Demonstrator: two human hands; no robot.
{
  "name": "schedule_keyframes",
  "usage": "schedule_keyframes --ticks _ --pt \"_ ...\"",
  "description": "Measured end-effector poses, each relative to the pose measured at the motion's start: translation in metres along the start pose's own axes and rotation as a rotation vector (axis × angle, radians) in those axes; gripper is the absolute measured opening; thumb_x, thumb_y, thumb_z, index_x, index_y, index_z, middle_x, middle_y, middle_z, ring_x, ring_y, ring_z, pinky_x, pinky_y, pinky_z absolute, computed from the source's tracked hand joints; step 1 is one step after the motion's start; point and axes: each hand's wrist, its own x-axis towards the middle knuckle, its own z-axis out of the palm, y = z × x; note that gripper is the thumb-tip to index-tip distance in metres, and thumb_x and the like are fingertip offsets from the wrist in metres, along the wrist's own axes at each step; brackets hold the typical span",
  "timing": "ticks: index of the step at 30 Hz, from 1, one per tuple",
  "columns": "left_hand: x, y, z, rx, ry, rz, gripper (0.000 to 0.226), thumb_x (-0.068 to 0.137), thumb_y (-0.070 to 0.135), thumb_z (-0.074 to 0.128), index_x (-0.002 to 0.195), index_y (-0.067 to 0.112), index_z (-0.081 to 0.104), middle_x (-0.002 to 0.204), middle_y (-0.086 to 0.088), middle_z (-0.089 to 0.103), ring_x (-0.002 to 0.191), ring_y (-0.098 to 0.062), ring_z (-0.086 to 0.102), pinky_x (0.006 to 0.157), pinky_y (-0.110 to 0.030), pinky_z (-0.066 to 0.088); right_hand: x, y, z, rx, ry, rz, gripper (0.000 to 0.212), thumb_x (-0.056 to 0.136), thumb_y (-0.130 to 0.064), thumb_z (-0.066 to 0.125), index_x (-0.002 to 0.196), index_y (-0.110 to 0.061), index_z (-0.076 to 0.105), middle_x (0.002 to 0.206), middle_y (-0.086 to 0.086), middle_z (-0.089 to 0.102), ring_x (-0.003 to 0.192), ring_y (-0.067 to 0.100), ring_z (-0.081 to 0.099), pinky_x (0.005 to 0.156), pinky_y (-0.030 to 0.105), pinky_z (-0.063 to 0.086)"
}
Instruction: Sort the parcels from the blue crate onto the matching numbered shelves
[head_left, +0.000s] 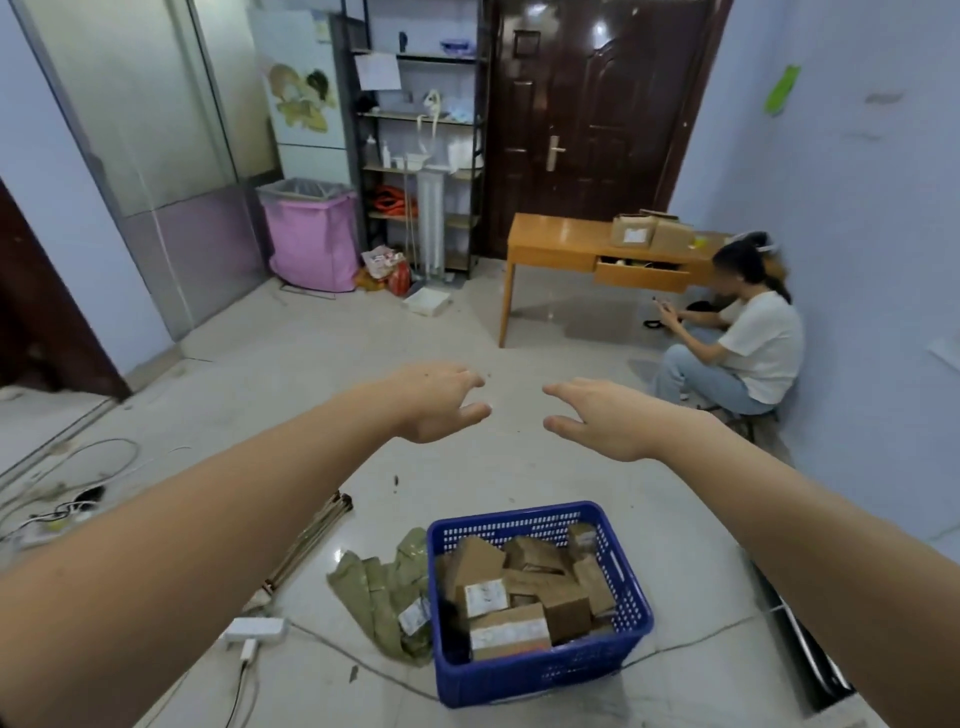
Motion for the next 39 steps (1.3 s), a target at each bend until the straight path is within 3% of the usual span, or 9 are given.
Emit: schedule_keyframes --ticks 11,22,26,33,39 --pt "0.081 -0.1 0.003 -0.028 -0.01 0.02 0.064 0.105 0.058 0.035 0.158 0.022 0.036 0.161 -0.001 0.042 0.146 -0.023 0.042 0.117 -0.044 0.037 0.115 -0.013 -0.008 -0.012 -0.05 0.013 0.065 0.107 -0.051 0.041 0.162 -0.019 0.027 0.165 0.003 0.035 0.15 0.023 0.034 0.122 0.039 0.028" --pt "0.2 -0.192 0.004 0.015 -0.086 0.275 0.059 0.106 0.054 0.036 0.157 0.024 0.036 0.159 0.0 0.045 0.144 -0.025 0.044 0.113 -0.041 0.038 0.189 -0.018 0.006 0.099 -0.012 0.343 0.065 0.106 -0.051 0.043 0.162 -0.022 0.026 0.166 0.003 0.033 0.151 0.024 0.033 0.122 0.042 0.03" --pt "0.245 -0.17 0.016 0.049 -0.146 0.422 0.059 0.106 0.055 0.037 0.158 0.026 0.035 0.161 0.001 0.043 0.145 -0.025 0.043 0.114 -0.042 0.035 0.179 -0.006 0.018 0.16 -0.013 0.504 0.065 0.106 -0.052 0.042 0.162 -0.022 0.026 0.167 0.002 0.032 0.152 0.023 0.031 0.123 0.041 0.028" --pt "0.314 -0.071 0.038 0.077 -0.178 0.737 0.06 0.105 0.058 0.039 0.155 0.025 0.04 0.158 0.0 0.046 0.141 -0.025 0.048 0.114 -0.044 0.041 0.129 0.043 0.052 0.243 -0.011 0.78 0.065 0.107 -0.053 0.041 0.162 -0.022 0.026 0.165 0.004 0.034 0.149 0.022 0.036 0.122 0.039 0.03" --pt "0.359 -0.004 0.055 0.134 -0.229 0.906 0.06 0.104 0.059 0.039 0.154 0.025 0.042 0.157 0.0 0.048 0.14 -0.024 0.049 0.114 -0.044 0.042 0.097 0.083 0.08 0.334 -0.017 0.95 0.066 0.106 -0.053 0.04 0.161 -0.02 0.027 0.166 0.003 0.033 0.151 0.021 0.034 0.122 0.037 0.029"
